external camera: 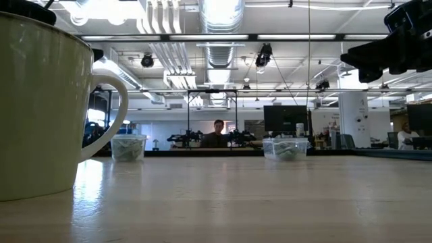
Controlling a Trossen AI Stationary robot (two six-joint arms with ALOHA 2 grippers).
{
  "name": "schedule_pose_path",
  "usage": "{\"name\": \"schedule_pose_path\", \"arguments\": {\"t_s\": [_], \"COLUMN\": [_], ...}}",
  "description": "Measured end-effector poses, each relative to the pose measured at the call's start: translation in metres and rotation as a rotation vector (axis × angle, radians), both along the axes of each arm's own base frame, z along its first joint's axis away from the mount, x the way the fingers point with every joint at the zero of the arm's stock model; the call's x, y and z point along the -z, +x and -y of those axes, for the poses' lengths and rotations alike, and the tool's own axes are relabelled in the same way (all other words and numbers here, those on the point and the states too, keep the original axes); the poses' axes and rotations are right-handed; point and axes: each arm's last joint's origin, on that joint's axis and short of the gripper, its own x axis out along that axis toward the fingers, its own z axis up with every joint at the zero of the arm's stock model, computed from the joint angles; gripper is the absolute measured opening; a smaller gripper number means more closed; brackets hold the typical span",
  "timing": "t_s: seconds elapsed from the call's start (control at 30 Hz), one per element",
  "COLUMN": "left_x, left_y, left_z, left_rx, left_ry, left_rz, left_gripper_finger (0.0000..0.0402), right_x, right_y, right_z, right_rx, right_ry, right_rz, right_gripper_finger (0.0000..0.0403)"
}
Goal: Pick and place items into bin
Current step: Return to Home Position
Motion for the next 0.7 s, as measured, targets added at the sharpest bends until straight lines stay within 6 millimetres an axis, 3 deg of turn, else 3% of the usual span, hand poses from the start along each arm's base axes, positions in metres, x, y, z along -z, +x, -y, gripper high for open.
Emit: {"name": "schedule_pose_path", "arguments": {"t_s": [0.7], "left_x": [0.0000], "left_y": [0.0015], "left_z": [0.0000], "left_rx": [0.000], "left_ry": [0.003], "left_rz": [-0.003], "left_gripper_finger": [0.0143], "right_x": [0.0000], "right_y": [0.0001], "right_z": [0.0000], "right_rx": [0.000], "right_ry": [0.045], "right_rz": [0.000], "right_gripper_finger": [0.0098]}}
